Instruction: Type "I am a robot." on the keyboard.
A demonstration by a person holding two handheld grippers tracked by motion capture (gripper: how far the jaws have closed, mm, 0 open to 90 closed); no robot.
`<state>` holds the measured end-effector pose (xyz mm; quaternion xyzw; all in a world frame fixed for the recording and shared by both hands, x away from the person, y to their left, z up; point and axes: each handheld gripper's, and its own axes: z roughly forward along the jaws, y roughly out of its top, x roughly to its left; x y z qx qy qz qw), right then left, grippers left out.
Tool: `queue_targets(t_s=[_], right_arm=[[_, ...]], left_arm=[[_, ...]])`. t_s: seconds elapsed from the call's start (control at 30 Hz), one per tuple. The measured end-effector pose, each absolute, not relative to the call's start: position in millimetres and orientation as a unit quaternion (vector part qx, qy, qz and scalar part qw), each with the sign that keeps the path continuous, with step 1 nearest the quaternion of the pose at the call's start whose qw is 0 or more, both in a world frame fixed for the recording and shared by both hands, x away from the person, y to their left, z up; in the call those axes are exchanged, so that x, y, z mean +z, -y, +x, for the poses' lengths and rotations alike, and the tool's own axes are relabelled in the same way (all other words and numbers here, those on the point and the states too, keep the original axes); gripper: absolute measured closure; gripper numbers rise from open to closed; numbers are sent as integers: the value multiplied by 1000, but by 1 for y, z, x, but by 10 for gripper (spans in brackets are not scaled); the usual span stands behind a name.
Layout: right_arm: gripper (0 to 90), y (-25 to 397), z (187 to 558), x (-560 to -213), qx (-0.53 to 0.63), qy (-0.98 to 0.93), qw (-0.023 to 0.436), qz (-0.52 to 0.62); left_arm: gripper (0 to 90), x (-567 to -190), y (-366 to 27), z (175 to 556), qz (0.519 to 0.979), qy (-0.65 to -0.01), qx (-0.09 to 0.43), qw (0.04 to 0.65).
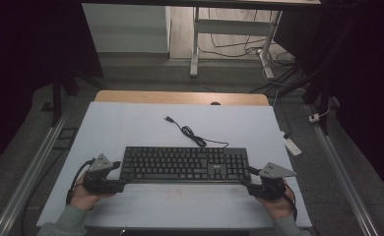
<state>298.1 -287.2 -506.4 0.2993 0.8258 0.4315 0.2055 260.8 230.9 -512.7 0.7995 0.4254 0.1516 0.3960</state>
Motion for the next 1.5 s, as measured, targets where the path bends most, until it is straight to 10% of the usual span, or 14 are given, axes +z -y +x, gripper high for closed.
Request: queue_targets(t_s=[1.5], right_arm=[[464,261,299,-499,449,-826,192,282]], left_arm=[[290,-508,-229,264,787,-443,146,405]])
